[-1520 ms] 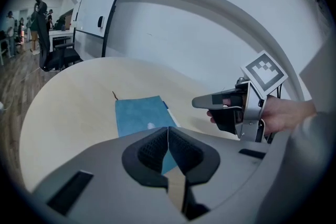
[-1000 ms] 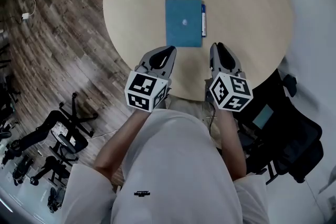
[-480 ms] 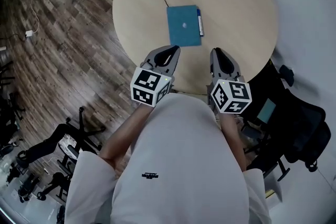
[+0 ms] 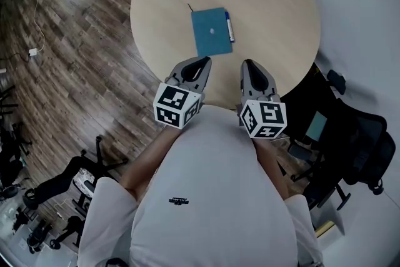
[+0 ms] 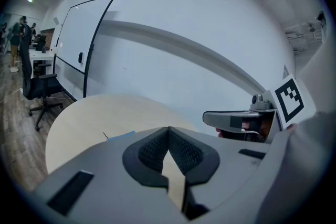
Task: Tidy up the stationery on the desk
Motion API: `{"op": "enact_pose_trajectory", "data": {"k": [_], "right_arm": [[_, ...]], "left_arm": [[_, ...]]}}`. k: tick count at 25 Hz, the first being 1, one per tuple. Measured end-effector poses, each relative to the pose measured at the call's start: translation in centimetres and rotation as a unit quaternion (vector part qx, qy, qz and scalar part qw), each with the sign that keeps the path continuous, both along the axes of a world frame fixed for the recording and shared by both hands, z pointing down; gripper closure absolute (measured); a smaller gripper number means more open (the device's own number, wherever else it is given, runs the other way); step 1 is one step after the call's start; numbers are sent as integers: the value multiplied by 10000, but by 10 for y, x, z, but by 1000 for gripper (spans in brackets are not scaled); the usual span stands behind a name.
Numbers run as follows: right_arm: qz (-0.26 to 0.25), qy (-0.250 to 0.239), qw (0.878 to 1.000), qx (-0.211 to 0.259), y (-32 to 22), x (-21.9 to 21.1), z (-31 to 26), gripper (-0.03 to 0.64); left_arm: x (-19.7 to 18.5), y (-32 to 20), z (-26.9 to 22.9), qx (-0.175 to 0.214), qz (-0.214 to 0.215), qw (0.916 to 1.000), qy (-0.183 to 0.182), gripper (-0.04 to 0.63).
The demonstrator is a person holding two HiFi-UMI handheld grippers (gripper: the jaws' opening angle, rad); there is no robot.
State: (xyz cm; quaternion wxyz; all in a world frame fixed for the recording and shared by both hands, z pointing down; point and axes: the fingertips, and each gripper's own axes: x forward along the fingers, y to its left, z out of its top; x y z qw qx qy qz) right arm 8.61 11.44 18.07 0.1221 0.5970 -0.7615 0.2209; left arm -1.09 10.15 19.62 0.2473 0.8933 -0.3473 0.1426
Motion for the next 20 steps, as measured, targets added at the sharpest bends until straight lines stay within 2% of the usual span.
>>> {"op": "enact_pose_trajectory", "data": {"k": [13,20], "right_arm": [[-503,-78,9987,46,16,-13,-1,577],[-393,-273,9989,11,17,-26,-6,577]], "left_arm": [[18,22,-9,108,-14,9999,-70,575],[6,25,-17,184,26,9998,-57,575]]}}
